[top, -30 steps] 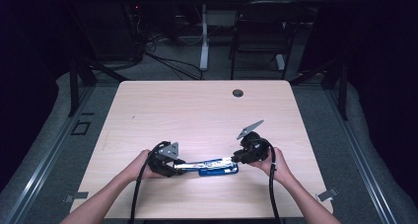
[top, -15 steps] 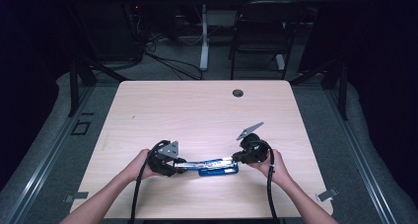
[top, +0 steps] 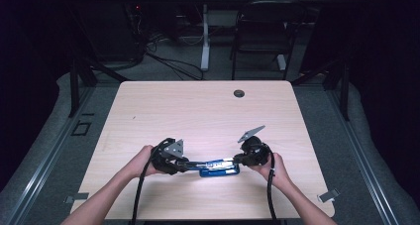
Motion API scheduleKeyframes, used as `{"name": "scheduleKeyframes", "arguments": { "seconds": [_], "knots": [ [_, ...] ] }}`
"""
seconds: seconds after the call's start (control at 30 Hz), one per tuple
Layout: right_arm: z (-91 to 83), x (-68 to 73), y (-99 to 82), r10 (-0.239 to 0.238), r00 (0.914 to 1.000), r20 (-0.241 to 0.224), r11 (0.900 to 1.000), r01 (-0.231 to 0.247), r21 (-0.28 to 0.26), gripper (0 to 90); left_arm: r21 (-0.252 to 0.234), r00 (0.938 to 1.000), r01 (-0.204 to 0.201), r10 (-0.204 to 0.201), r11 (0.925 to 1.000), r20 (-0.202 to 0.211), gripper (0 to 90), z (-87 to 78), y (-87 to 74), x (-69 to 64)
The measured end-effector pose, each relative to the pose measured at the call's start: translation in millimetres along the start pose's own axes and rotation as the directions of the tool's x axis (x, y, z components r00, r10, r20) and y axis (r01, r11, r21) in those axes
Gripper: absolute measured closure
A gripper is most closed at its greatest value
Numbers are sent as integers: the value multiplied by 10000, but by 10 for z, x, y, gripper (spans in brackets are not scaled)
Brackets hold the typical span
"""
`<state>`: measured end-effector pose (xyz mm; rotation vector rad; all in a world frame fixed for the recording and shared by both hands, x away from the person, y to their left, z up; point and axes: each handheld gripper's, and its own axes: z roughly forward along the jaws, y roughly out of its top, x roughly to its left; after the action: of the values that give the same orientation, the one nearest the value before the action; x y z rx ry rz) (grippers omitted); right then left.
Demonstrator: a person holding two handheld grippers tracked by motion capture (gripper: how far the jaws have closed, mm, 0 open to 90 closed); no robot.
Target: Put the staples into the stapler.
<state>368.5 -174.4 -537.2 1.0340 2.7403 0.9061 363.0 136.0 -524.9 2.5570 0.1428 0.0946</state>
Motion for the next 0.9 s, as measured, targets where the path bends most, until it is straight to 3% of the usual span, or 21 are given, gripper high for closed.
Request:
{"name": "scheduleKeyframes", "arguments": {
  "seconds": [0.13, 0.2, 0.37, 0.47, 0.73, 0.77, 0.87, 0.9],
  "knots": [
    [12, 2, -10, 31, 10000, 9, 10000, -31, -50, 842, -104, 9999, 166, -166, 9998, 19, 637, 2, -20, -8],
    [15, 4, -17, 3, 10000, 35, 10000, -3, -47, 843, -478, 9992, 350, -360, 9982, -196, 632, 14, -48, -27],
    [15, 4, -26, 33, 10000, -23, 9999, -33, -116, 843, -941, 9970, 695, -722, 9931, -262, 625, 48, -161, -57],
    [15, 10, -26, 34, 10000, 23, 9999, -34, -117, 843, -797, 9961, 768, -799, 9939, -364, 616, 96, -203, -73],
    [14, 11, -25, 4, 10000, 96, 10000, -3, -93, 843, -975, 9919, 1202, -1235, 9879, -291, 607, 134, -266, -80],
    [14, 11, -25, 11, 10000, 96, 10000, -10, -97, 843, -788, 9915, 1186, -1223, 9898, -438, 606, 125, -260, -88],
    [14, 12, -26, 22, 9999, 100, 9999, -21, -98, 843, -1065, 9904, 1245, -1300, 9865, -467, 603, 138, -274, -104],
    [14, 13, -26, 16, 9999, 106, 10000, -15, -96, 843, -959, 9908, 1234, -1280, 9877, -437, 603, 129, -275, -107]
  ]
}}
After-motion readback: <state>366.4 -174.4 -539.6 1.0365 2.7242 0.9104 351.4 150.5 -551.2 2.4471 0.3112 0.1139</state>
